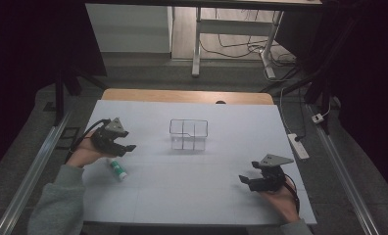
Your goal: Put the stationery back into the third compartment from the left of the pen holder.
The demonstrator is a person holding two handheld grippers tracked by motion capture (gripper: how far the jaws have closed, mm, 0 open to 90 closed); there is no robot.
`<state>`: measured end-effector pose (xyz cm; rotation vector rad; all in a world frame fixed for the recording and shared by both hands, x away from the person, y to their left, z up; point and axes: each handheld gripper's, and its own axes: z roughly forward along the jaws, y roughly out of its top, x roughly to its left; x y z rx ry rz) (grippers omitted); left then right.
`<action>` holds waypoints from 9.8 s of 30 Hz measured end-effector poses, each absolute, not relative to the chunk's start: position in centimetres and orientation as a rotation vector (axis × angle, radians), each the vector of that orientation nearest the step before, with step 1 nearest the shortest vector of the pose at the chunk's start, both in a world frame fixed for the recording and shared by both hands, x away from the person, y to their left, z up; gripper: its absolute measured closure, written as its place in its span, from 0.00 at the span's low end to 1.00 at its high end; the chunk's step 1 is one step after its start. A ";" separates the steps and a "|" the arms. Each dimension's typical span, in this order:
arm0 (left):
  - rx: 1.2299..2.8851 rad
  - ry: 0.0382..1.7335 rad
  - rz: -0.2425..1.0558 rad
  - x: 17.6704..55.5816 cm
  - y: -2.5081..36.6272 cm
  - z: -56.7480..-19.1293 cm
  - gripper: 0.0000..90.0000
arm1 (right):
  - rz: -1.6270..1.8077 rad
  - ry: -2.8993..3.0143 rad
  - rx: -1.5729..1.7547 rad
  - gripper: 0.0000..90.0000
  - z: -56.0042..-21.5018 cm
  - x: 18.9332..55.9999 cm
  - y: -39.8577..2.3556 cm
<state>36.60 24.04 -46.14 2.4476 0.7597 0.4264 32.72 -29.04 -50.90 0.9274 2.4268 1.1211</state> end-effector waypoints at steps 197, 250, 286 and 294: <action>2.531 0.463 0.245 34.2 6.0 -47.5 0.71 | 1.254 2.464 0.623 0.27 -48.0 31.1 -22.3; 2.594 0.363 -0.051 34.7 3.6 -48.0 0.71 | 0.723 2.617 0.024 0.52 -47.9 31.3 -13.7; 2.196 0.458 0.171 33.7 8.4 -46.4 0.37 | 1.066 2.542 0.257 0.73 -48.0 32.8 -16.5; 2.160 0.463 0.178 33.6 8.4 -46.7 0.37 | 1.177 2.513 0.336 0.73 -47.9 32.8 -16.9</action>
